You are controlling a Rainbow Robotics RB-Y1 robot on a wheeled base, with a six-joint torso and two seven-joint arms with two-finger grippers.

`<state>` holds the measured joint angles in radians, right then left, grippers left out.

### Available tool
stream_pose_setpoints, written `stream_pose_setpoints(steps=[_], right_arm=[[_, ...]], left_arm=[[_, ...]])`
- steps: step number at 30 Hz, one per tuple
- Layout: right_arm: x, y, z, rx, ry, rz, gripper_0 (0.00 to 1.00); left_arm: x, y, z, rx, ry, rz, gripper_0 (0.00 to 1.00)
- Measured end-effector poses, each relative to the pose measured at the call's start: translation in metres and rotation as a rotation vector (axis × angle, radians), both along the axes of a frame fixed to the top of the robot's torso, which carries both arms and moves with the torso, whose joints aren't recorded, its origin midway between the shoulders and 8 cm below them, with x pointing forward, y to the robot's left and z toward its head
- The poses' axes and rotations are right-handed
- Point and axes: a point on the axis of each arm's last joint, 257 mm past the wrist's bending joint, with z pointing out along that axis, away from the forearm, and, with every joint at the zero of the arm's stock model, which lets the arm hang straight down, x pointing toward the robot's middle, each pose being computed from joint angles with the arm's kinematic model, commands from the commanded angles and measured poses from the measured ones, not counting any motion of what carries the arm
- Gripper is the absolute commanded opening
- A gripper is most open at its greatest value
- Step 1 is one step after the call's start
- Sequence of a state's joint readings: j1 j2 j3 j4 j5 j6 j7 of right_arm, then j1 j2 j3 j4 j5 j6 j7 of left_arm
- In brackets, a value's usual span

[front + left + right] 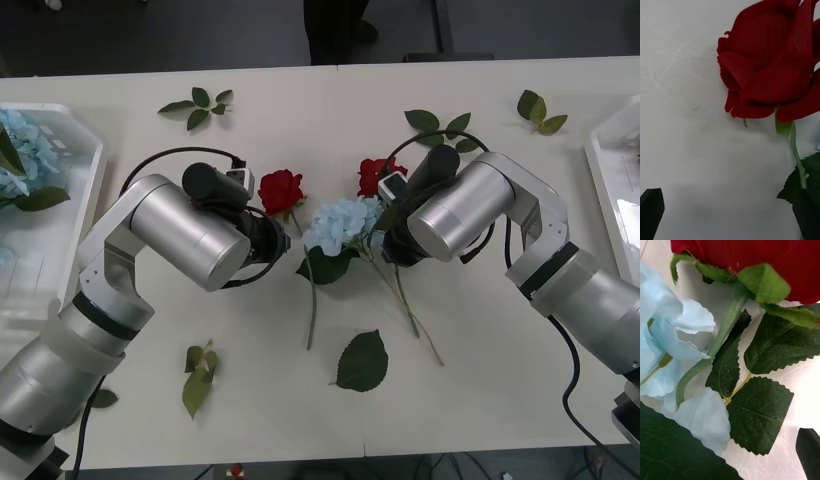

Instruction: Place the red flowers into the right box and the blue flowers into the left box. If a person shows an open palm, hand one flower to the person first, then continue sorting.

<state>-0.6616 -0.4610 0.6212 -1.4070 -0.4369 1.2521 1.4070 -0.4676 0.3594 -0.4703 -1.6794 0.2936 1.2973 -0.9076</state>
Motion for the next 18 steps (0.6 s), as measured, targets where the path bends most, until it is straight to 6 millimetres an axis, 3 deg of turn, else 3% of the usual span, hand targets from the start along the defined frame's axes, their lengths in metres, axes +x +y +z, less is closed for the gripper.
stream_pose_setpoints(steps=[1,2,3,4,18], right_arm=[[0.0,0.0,0.0,0.0,0.001,-0.001,0.64],[0.0,0.0,0.0,0.001,0.001,-0.002,0.34],[0.0,0.0,-0.001,0.001,0.002,-0.003,0.2],[0.0,0.0,-0.001,0.002,0.002,-0.004,0.0],[0.0,0.0,-0.001,0.05,0.005,-0.088,0.0]], left_arm=[[0.002,-0.003,-0.003,-0.002,0.009,-0.002,1.0],[0.004,-0.005,-0.005,-0.005,0.016,-0.005,1.0],[0.006,-0.007,-0.007,-0.006,0.022,-0.008,1.0],[0.008,-0.009,-0.008,-0.002,0.024,-0.011,1.0],[0.008,-0.047,0.0,0.003,0.037,-0.103,1.0]])
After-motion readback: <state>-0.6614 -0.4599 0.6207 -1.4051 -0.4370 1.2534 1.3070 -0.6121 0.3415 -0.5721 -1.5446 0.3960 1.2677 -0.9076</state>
